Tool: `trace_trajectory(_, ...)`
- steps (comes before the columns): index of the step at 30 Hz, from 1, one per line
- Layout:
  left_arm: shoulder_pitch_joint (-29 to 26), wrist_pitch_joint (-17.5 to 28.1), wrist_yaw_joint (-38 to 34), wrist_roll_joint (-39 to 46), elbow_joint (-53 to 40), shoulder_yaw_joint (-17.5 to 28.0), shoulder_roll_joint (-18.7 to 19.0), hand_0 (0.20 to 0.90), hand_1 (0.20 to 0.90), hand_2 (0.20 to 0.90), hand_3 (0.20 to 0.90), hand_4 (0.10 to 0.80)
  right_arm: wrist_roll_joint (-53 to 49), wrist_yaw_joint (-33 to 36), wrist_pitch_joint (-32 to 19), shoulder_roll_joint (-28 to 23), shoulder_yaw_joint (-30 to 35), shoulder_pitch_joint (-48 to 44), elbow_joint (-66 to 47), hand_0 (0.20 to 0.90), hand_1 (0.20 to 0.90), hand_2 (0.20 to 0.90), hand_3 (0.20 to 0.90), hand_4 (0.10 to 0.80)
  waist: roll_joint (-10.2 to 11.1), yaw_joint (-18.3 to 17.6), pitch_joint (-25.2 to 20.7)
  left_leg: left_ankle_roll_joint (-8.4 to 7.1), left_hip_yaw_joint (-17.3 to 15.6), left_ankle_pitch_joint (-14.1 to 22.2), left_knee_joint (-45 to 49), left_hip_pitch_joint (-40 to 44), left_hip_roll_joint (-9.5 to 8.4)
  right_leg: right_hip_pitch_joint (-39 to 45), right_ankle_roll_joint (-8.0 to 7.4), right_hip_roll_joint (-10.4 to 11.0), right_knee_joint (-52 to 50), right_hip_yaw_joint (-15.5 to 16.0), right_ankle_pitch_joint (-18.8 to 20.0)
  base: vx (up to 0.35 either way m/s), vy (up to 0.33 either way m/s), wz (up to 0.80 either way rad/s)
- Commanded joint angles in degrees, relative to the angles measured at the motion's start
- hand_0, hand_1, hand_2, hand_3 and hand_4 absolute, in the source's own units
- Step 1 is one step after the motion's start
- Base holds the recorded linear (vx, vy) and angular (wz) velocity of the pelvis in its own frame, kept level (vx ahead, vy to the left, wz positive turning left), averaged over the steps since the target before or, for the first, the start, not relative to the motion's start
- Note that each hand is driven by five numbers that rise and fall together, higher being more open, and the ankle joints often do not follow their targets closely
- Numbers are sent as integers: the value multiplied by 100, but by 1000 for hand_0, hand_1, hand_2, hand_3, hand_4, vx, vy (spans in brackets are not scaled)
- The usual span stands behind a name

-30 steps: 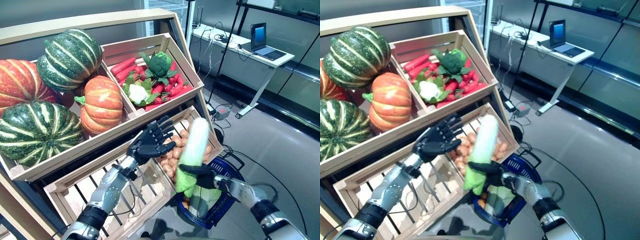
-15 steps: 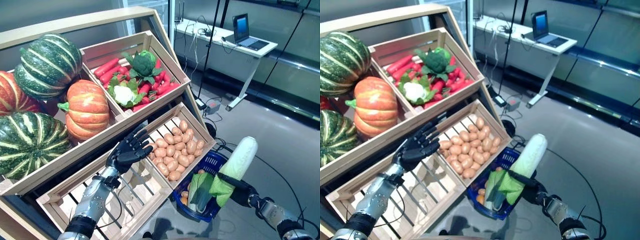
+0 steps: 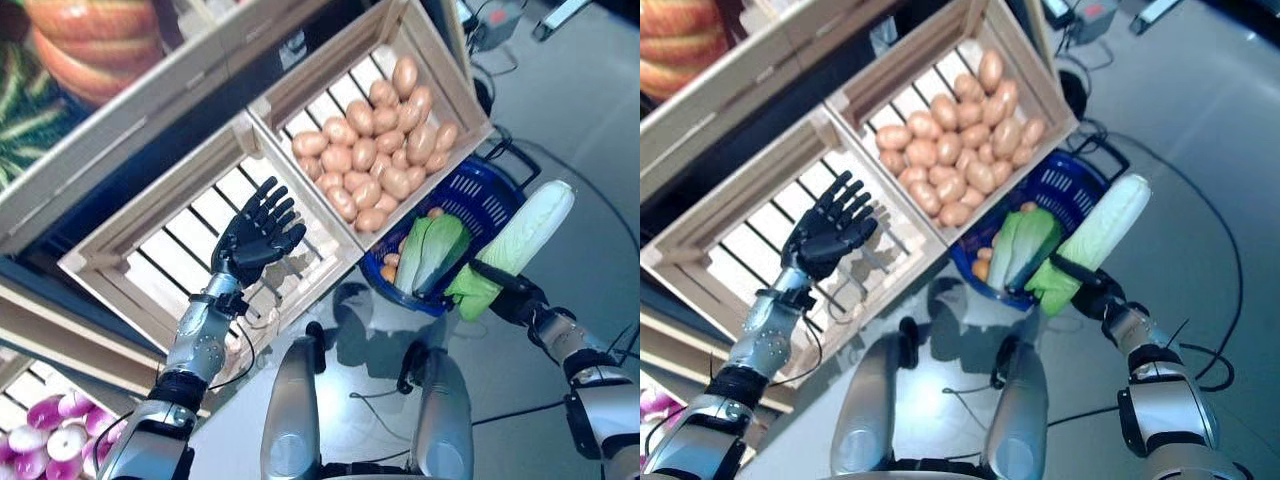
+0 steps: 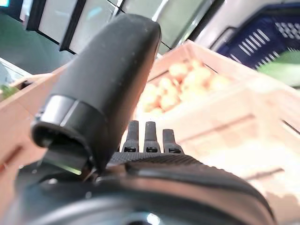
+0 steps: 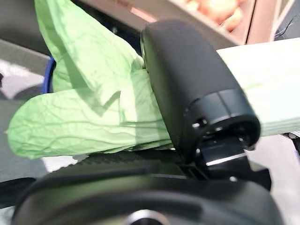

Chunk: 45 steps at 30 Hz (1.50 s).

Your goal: Put vegetables into the basket

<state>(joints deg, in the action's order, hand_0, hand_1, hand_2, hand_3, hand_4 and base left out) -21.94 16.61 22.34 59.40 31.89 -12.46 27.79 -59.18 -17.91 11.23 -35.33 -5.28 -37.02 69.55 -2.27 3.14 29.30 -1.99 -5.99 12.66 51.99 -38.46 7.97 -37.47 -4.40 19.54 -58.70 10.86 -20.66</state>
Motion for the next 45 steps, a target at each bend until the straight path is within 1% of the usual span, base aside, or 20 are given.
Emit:
trace_trajectory(1,-141,808,53,460,-728,8,102,900,900,900,900,800,-162,7,-351,-363,62,-289,100,300,300,300,300,400,-69,100,-382,-142,257,1026,768,228,141,182,205,-19,-305,-222,-75,-39,-5,22)
trace_trajectory(7,-230,742,-171,433,-922,-51,167,900,900,900,900,800,195,58,-233,-415,-226,-584,148,300,300,300,300,400,-119,113,-282,-102,414,1317,1530,-240,73,-325,253,-40,-999,-344,-349,-26,5,10)
trace_trajectory(11,-227,747,-264,417,-1000,-128,173,900,900,900,900,800,195,38,-239,-412,-358,-758,146,300,300,300,300,400,-152,135,-235,-67,485,1407,1824,-483,14,-603,258,-50,-1301,-383,-428,-31,19,3)
trace_trajectory(12,-232,752,-272,436,-1006,-163,190,900,900,900,900,800,200,15,-288,-407,-383,-815,123,540,540,540,540,560,-162,138,-228,-55,496,1415,1870,-533,3,-660,256,-47,-1350,-391,-432,-32,17,2)
trace_trajectory(13,-237,742,-254,460,-1013,-169,192,900,900,900,900,800,262,42,-325,-401,-404,-867,96,900,900,900,900,800,-167,143,-227,-56,508,1425,1917,-576,-17,-708,250,-54,-1395,-404,-438,0,0,0)
trace_trajectory(18,-211,625,-201,563,-1026,-142,251,900,900,900,900,800,337,170,-330,-378,-521,-987,23,900,900,900,900,800,-171,161,-257,-51,524,1415,1934,-588,-41,-737,223,-72,-1420,-434,-418,0,0,0)
trace_trajectory(25,-165,504,-203,671,-1071,-130,314,900,900,900,900,800,263,199,-274,-371,-501,-915,-62,900,900,900,900,800,-140,153,-356,-69,456,1271,1570,-241,19,-413,149,-94,-1067,-417,-267,34,16,0)
trace_trajectory(26,-160,500,-205,671,-1076,-120,320,900,900,900,900,800,235,188,-271,-379,-494,-898,-61,900,900,900,900,800,-128,148,-373,-41,430,1055,1398,-230,22,-397,193,-98,-898,-393,-73,-43,6,1)
trace_trajectory(29,-99,500,-141,699,-1018,-93,342,900,900,900,900,800,-4,191,-282,-320,-448,-811,-66,900,900,900,900,800,-102,160,-443,-52,377,937,1071,30,80,-141,173,-111,-609,-356,26,38,-9,-1)
trace_trajectory(33,134,507,-63,651,-935,-23,287,900,900,900,900,800,-47,193,-446,-4,-302,-325,-257,900,900,900,900,800,-11,185,-645,-95,213,562,131,644,166,439,111,-77,135,-196,362,87,-8,-6)
trace_trajectory(34,152,497,-61,646,-922,-19,276,900,900,900,900,800,-49,193,-471,32,-284,-270,-276,900,900,900,900,800,-1,189,-670,-93,197,510,-17,734,165,522,105,-73,245,-177,411,94,-4,-8)
trace_trajectory(36,205,432,-26,586,-846,-16,237,900,900,900,900,800,76,201,-614,212,-201,-22,-350,900,900,900,900,800,61,215,-795,-104,147,272,-613,1118,132,921,66,-61,748,-76,640,100,-12,-4)
trace_trajectory(39,219,407,-19,428,-706,-36,170,900,900,900,900,800,193,284,-759,392,-179,123,-317,900,900,900,900,800,117,243,-944,-119,118,-2,-1253,1501,94,1342,36,-93,1337,41,864,80,-11,-5)
trace_trajectory(41,261,362,-45,350,-636,-47,108,900,900,900,900,800,107,260,-846,534,-177,249,-344,900,900,900,900,800,163,259,-1085,-134,91,-224,-1761,1840,66,1732,24,-158,1906,149,1062,118,-23,-14)
trace_trajectory(42,317,337,-76,252,-622,-35,66,900,900,900,900,800,78,242,-903,650,-173,366,-415,900,900,900,900,800,189,262,-1179,-142,87,-398,-2101,2035,47,1967,25,-223,2301,211,1215,127,-33,-13)
trace_trajectory(43,363,308,-84,207,-607,-22,29,900,900,900,900,800,78,228,-938,731,-174,454,-468,900,900,900,900,800,207,263,-1230,-156,68,-450,-2274,2174,44,2130,13,-262,2524,236,1251,151,-34,-4)
trace_trajectory(45,601,278,-198,-38,-496,24,-167,900,900,900,900,800,90,149,-1166,1013,-140,805,-682,900,900,900,900,800,252,260,-1493,-197,-27,-846,-3106,2676,9,2709,-36,-450,3529,360,1584,177,-20,-1)
